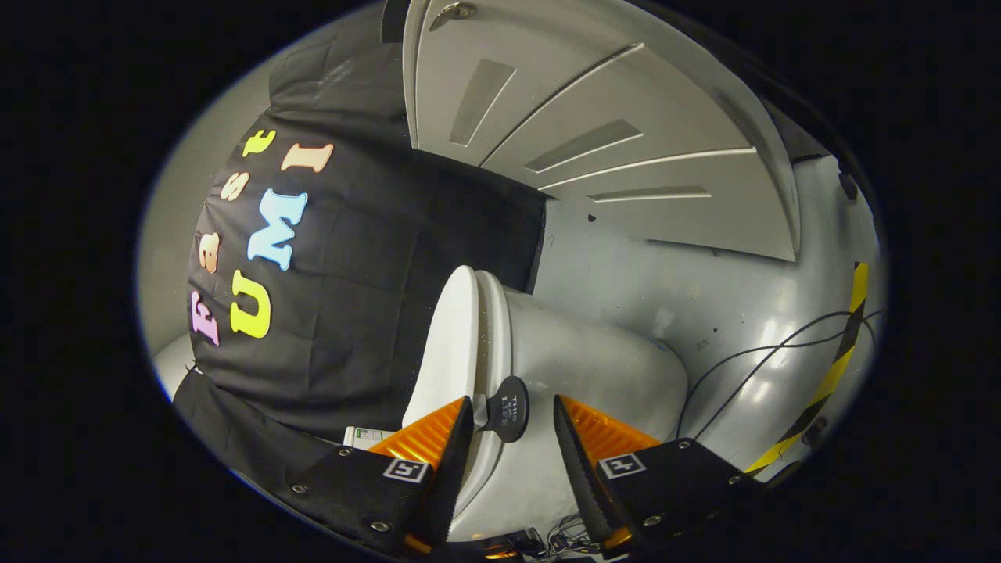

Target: Open the toilet lid.

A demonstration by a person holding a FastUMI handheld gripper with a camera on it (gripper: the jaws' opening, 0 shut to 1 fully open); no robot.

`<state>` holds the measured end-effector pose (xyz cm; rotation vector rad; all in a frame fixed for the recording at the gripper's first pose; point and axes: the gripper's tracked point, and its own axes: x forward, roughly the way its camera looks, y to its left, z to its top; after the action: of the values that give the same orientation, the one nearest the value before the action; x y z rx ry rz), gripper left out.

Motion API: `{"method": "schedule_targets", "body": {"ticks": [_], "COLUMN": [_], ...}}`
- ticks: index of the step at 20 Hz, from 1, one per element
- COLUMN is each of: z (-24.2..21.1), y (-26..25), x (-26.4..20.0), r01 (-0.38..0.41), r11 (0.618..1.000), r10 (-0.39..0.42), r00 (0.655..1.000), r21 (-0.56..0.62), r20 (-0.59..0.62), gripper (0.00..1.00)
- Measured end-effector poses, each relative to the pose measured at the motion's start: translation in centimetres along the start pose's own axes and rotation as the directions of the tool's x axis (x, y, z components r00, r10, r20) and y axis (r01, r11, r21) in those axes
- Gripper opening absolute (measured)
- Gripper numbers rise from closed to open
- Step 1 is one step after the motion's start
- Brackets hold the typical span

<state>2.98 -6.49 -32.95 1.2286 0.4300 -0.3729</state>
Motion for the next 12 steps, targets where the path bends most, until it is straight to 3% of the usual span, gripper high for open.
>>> {"method": "schedule_targets", "body": {"ticks": [1, 3, 7, 12], "z": [0.0, 0.3, 0.3, 1.1], "y": [-0.1, 0.1, 0.0, 0.1], "x": [0.1, 0.4, 0.3, 0.7], "r01": [-0.004, -0.012, -0.026, -0.025], "r11": [1.000, 1.000, 0.998, 0.999], "r10": [0.004, 0.012, 0.027, 0.024], "r00": [1.000, 1.000, 1.000, 1.000], "r21": [0.010, 0.024, 0.059, 0.043], "r20": [-0.003, 0.001, -0.015, 0.019], "gripper": [0.51, 0.35, 0.16, 0.01]}}
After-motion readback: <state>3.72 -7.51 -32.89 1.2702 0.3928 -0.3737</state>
